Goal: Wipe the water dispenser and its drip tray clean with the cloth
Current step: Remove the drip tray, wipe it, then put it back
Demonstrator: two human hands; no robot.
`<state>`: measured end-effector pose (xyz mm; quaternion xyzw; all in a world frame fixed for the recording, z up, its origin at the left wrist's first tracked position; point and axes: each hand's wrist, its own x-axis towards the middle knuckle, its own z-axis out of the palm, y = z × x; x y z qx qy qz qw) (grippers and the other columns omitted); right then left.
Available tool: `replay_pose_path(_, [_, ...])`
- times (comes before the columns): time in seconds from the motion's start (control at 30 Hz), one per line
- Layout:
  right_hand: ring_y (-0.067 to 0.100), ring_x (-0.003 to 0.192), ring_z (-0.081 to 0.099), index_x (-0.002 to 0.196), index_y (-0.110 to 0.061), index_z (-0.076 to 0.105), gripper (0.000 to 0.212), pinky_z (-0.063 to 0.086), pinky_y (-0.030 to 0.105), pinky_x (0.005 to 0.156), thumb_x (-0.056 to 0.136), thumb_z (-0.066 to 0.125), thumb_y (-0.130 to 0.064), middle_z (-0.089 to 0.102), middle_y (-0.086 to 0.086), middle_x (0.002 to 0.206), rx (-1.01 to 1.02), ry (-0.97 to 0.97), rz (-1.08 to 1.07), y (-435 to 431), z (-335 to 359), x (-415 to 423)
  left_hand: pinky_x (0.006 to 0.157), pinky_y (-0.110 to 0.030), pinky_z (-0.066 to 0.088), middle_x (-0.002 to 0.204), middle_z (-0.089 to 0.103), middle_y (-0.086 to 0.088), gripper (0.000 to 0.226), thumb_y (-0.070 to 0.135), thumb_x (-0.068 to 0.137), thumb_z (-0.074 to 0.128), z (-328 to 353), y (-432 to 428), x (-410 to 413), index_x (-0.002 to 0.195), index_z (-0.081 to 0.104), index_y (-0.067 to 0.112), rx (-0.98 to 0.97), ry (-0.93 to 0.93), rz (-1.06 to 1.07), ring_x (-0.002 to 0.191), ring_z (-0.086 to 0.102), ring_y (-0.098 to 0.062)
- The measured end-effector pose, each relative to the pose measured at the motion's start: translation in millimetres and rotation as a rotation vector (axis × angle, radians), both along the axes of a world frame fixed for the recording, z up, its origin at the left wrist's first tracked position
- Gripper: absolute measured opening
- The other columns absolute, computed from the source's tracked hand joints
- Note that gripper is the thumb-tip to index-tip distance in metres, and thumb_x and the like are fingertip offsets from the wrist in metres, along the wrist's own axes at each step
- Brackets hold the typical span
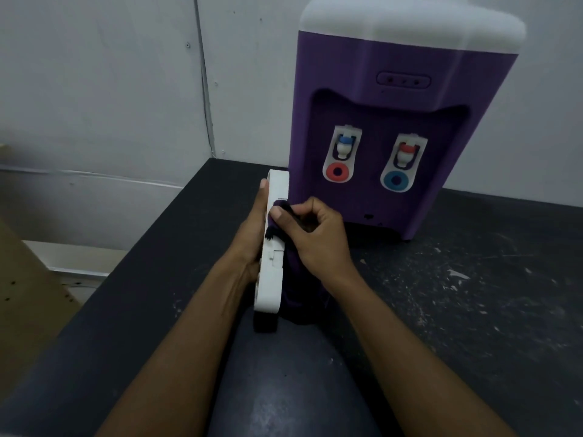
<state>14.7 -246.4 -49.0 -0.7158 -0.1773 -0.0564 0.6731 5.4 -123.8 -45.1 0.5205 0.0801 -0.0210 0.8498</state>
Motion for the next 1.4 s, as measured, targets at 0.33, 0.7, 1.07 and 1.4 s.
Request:
replay_pose_path(0.33, [0.013,0.078,0.066,0.084,-0.014,0.069,0.025,0.057,0.039,0.077,0.085,0.085,-0.034,0.075,0.009,0.088,-0.074,0.118,0.105,0,-21,-24,0.039,-0.017,0.047,0.05,0.061,0.006,0.075,0.077,0.092,0.039,1,20,4,0.048,0.07,0.026,-0.162,-0.067,0.148,0.041,0.06,-0.007])
replay_pose_path(0.7, [0.015,0.073,0.063,0.075,-0.013,0.064,0.026,0.052,0.031,0.065,0.079,0.09,-0.018,0.062,0.001,0.081,-0.092,-0.174,0.078,10,-17,-27,0.054,-0.029,0.056,0.064,0.071,-0.001,0.079,0.094,0.059,0.06,-14,25,17,0.08,0.076,0.02,-0.003,0.117,0.402,0.056,0.069,-0.016])
replay_pose_path(1.07, [0.031,0.079,0.068,0.076,-0.015,0.063,0.028,0.054,0.038,0.071,0.081,0.09,-0.022,0.071,0.015,0.088,-0.038,-0.041,0.128,14,-19,-24,0.056,-0.031,0.058,0.069,0.074,-0.003,0.087,0.095,0.056,0.06,-14,30,19,0.091,0.075,0.017,-0.008,0.152,0.483,0.06,0.071,-0.017])
replay_pose_path(1.4, [0.012,0.074,0.057,0.077,-0.032,0.059,0.033,0.045,0.026,0.067,0.076,0.091,-0.027,0.061,0.001,0.081,-0.048,-0.197,0.254,-9,-26,-26,0.049,-0.024,0.053,0.079,0.064,-0.002,0.09,0.091,0.074,0.047,-11,40,17,0.121,0.066,0.017,-0.209,0.201,0.497,0.049,0.064,-0.014])
